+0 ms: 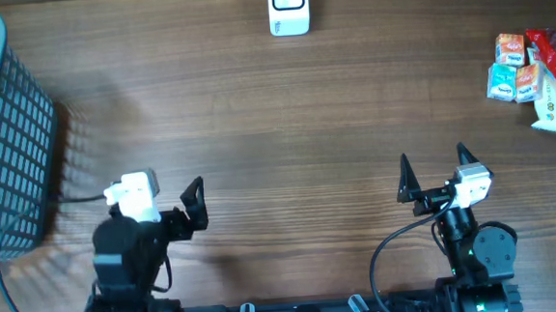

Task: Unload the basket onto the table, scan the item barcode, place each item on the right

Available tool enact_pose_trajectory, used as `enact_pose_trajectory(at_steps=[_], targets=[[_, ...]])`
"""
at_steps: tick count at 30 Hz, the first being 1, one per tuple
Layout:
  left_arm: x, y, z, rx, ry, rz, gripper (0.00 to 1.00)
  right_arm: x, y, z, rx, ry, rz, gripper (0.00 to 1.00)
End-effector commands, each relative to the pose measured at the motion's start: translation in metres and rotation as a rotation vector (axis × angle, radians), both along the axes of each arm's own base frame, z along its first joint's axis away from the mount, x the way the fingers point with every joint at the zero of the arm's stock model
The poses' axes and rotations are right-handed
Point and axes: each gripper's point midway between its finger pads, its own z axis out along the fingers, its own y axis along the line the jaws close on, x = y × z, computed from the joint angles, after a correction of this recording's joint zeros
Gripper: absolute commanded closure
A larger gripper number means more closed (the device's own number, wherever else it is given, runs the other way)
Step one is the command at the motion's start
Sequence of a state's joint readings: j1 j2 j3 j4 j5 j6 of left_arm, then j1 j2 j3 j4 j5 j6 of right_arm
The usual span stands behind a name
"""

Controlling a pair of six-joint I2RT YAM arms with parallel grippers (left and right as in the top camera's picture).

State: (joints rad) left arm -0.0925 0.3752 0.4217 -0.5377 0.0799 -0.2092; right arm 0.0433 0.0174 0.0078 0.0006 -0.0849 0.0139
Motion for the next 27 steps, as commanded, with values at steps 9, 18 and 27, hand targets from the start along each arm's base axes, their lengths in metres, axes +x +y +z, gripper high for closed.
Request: enact_pose_trajectory(at_steps=[9, 18, 27], targets=[[0.003, 0.009, 0.007, 0.009, -0.290, 0.030, 0.00, 0.000, -0.002, 0.002, 0.013, -0.010, -0.011, 0.00], [0.009, 0.020, 0.017, 0.008, -0.439, 0.076, 0.00, 0.000, -0.002, 0.002, 0.013, -0.010, -0.011, 0.00], [0.016, 0.020, 0.014, 0.005, -0.513, 0.079, 0.00, 0.000, -0.002, 0.002, 0.013, -0.010, -0.011, 0.00]])
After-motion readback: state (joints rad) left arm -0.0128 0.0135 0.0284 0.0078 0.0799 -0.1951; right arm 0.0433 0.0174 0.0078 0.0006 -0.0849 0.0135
